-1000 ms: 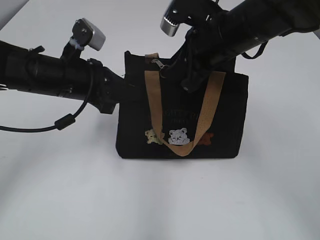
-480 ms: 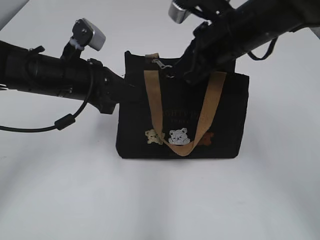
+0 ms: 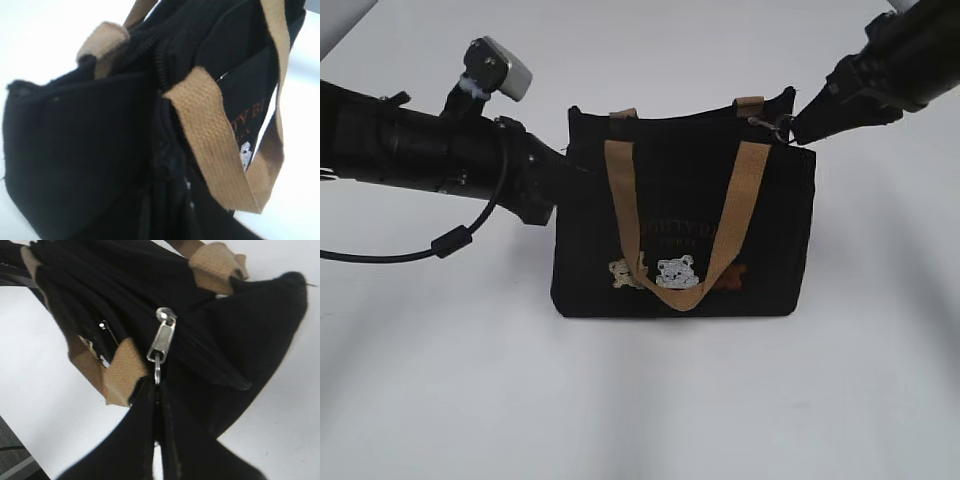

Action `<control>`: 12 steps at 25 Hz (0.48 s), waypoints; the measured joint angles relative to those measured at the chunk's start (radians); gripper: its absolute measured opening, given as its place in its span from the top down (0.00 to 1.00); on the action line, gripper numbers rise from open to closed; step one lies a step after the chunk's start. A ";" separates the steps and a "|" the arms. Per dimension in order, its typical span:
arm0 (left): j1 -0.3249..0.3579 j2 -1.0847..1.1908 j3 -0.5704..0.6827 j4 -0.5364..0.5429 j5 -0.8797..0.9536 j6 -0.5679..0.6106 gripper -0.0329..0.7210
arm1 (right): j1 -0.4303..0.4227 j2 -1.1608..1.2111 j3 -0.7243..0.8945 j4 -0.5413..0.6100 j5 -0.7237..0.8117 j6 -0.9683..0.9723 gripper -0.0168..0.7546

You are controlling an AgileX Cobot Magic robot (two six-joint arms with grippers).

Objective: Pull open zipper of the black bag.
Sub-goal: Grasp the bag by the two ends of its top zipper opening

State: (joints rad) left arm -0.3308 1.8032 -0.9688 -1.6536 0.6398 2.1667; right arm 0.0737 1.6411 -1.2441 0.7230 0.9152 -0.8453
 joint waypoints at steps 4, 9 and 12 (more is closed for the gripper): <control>0.009 -0.008 -0.002 0.051 -0.012 -0.070 0.87 | 0.064 0.000 0.000 0.002 -0.009 0.022 0.95; 0.044 -0.044 -0.003 0.167 -0.034 -0.268 0.85 | 0.093 -0.001 0.000 0.002 0.001 0.068 0.63; 0.051 -0.099 -0.003 0.365 -0.042 -0.498 0.65 | 0.093 -0.014 0.000 -0.014 0.045 0.088 0.49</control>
State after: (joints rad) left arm -0.2797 1.7039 -0.9715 -1.2891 0.5982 1.6683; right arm 0.1663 1.6272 -1.2441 0.7089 0.9604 -0.7571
